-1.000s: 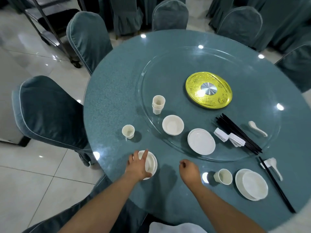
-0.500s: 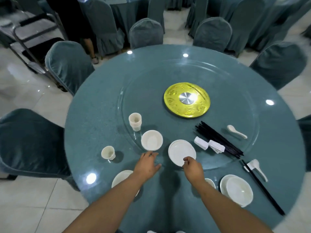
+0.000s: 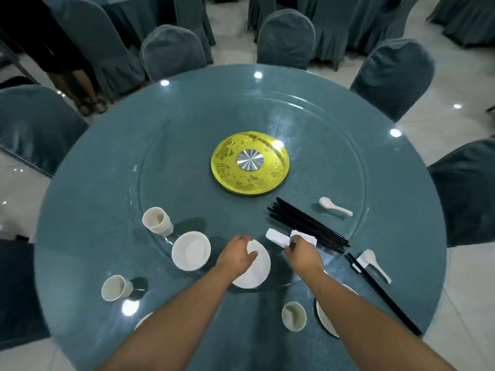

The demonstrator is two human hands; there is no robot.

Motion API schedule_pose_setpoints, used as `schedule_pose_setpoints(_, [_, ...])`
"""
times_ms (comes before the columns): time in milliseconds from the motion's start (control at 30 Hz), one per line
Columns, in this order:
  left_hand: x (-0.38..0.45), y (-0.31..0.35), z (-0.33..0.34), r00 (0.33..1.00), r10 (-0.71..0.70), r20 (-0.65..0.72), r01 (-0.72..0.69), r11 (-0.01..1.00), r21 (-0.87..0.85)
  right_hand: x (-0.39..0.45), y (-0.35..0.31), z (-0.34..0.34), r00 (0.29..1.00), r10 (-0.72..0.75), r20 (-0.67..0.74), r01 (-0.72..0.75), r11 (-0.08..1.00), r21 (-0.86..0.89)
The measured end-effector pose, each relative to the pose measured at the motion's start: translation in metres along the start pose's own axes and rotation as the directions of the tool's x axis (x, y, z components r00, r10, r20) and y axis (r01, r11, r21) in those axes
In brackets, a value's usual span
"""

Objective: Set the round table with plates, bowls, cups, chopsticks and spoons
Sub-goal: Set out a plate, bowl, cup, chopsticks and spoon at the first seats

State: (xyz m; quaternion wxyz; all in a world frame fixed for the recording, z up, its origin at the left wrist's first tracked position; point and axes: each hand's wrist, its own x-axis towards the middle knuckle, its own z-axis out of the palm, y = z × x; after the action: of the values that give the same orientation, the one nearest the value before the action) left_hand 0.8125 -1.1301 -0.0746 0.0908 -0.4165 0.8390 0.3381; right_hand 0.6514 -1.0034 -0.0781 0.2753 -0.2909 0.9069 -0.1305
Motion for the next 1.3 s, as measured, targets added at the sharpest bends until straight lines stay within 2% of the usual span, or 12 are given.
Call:
schedule_pose_setpoints(333, [0.022,-0.018,0.008,0.995,-0.094,0.011,0.095,0.995,-0.032,0.049,-0.012,0.015,0.986,-0.074,0.151,0.106,0.97,-0.219])
schedule_pose_setpoints(500, [0.026,-0.033,0.005,0.99,-0.136,0.023,0.137,0.991,-0.01,0.055,-0.014,0.019,0.984,-0.095,0.15,0.137,0.945,-0.296])
schedule_pose_setpoints(633, [0.023,-0.035,0.002,0.992,-0.117,0.036,0.118,0.993,-0.014,0.053,-0.01,0.017,0.986,-0.106,0.128,0.139,0.948,-0.285])
schedule_pose_setpoints(933, [-0.015,-0.046,-0.021,0.996,-0.084,0.011,0.085,0.993,-0.086,0.0,-0.04,0.022,0.965,-0.214,0.154,0.247,0.936,-0.25])
schedule_pose_setpoints(1100, [-0.054,-0.075,-0.019,0.985,-0.168,-0.048,0.155,0.965,-0.21,-0.048,-0.063,0.051,0.93,-0.306,0.206,0.355,0.892,-0.279])
schedule_pose_setpoints(1167, [-0.071,-0.091,-0.018,0.978,-0.206,-0.036,0.189,0.945,-0.267,-0.067,-0.071,0.066,0.912,-0.339,0.23,0.396,0.874,-0.282])
schedule_pose_setpoints(1300, [-0.097,-0.118,-0.009,0.963,-0.271,-0.007,0.259,0.927,-0.27,-0.098,-0.074,0.094,0.886,-0.377,0.269,0.45,0.84,-0.304])
